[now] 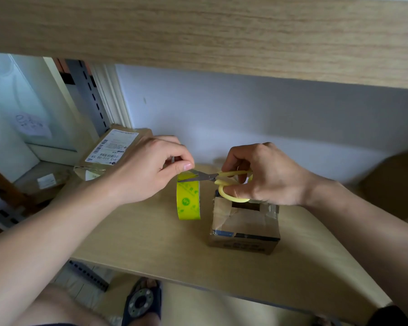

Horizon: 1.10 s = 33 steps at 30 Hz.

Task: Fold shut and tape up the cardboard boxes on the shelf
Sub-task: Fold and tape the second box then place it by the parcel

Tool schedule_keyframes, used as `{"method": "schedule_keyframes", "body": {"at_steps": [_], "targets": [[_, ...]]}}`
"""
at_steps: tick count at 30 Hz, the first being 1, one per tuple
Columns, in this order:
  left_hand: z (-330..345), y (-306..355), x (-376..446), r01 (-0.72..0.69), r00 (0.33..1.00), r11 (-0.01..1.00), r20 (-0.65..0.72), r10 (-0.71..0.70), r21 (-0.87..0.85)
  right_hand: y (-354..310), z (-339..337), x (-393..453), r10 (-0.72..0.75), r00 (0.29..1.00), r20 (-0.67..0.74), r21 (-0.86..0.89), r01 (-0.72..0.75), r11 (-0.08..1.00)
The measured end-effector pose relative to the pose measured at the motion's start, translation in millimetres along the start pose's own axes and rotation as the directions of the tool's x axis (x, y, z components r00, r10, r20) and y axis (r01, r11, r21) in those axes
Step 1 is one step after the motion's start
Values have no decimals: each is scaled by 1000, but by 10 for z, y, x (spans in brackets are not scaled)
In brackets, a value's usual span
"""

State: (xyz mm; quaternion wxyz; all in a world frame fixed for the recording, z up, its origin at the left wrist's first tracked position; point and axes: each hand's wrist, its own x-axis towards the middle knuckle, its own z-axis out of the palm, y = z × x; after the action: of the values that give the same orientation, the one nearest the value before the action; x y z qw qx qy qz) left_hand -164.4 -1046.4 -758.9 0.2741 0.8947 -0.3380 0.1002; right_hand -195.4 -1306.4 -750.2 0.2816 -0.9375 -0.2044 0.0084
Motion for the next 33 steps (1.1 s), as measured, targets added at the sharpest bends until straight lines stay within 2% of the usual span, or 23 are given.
{"method": "schedule_keyframes", "body": {"at_steps": [11, 21, 30, 33], "targets": [[103, -105, 2, 31, 999, 1000, 14, -31, 3, -5, 134, 88, 1, 1000, 11, -64, 0, 998], [298, -227, -75, 137, 987, 984, 100, -125, -117, 56, 238, 117, -1, 998, 66, -144, 11, 989], [319, -252, -54, 170, 985, 977, 62, -163, -128, 41, 237, 131, -7, 998, 58, -149, 15, 989], [302, -202, -25, 196, 980, 966, 4, -198, -167, 32, 252, 129, -8, 998, 59, -151, 17, 988]]}}
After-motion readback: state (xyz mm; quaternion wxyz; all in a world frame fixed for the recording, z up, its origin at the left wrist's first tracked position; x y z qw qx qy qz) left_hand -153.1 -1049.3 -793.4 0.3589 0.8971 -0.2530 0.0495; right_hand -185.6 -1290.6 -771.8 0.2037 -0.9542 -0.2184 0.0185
